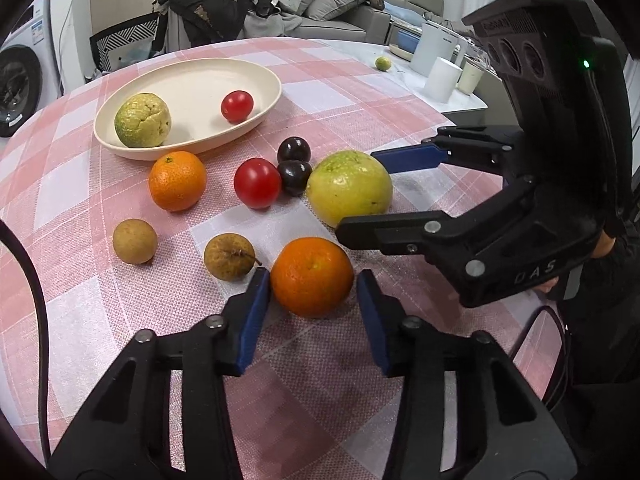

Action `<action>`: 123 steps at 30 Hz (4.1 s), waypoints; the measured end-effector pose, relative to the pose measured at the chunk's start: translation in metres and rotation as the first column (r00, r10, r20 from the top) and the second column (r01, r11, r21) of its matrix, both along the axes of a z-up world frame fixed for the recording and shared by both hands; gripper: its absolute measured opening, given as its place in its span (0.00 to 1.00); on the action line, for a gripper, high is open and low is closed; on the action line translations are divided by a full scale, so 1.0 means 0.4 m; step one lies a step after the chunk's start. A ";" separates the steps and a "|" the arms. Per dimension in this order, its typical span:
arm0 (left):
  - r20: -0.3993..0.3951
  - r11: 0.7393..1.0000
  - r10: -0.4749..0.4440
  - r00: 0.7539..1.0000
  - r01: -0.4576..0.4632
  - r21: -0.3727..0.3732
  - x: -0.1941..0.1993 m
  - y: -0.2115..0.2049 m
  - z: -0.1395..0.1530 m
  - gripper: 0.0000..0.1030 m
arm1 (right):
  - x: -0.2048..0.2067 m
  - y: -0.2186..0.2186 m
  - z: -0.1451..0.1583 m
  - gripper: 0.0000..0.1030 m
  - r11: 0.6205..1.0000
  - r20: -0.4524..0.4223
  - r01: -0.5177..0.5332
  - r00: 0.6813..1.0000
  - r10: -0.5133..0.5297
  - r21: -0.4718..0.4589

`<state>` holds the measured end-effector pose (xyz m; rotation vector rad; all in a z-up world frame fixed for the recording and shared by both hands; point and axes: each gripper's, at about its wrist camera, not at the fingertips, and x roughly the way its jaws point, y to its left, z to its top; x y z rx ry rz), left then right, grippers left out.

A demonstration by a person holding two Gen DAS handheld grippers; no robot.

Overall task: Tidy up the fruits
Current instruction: 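Close the left tool on the orange while the right tool grasps the large yellow fruit, then lift the orange and yellow fruit and carry both over the cream plate, then lower the orange onto the plate with the left tool while the right tool releases the yellow fruit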

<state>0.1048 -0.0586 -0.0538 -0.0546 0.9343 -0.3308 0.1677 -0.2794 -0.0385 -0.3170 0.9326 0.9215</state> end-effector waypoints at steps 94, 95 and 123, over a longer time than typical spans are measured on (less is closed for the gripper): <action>0.136 0.962 0.268 0.954 -0.272 0.013 0.229 0.245 0.089 0.35 | 0.171 0.076 0.157 0.49 0.967 0.083 0.203 0.972 -0.218 0.152; 0.133 0.962 0.269 0.954 -0.273 0.014 0.234 0.247 0.087 0.35 | 0.175 0.079 0.154 0.49 0.968 0.085 0.203 0.972 -0.217 0.149; 0.143 0.963 0.254 0.957 -0.265 0.059 0.326 0.244 0.059 0.35 | 0.277 0.123 0.091 0.49 0.963 0.076 0.234 0.966 -0.245 0.131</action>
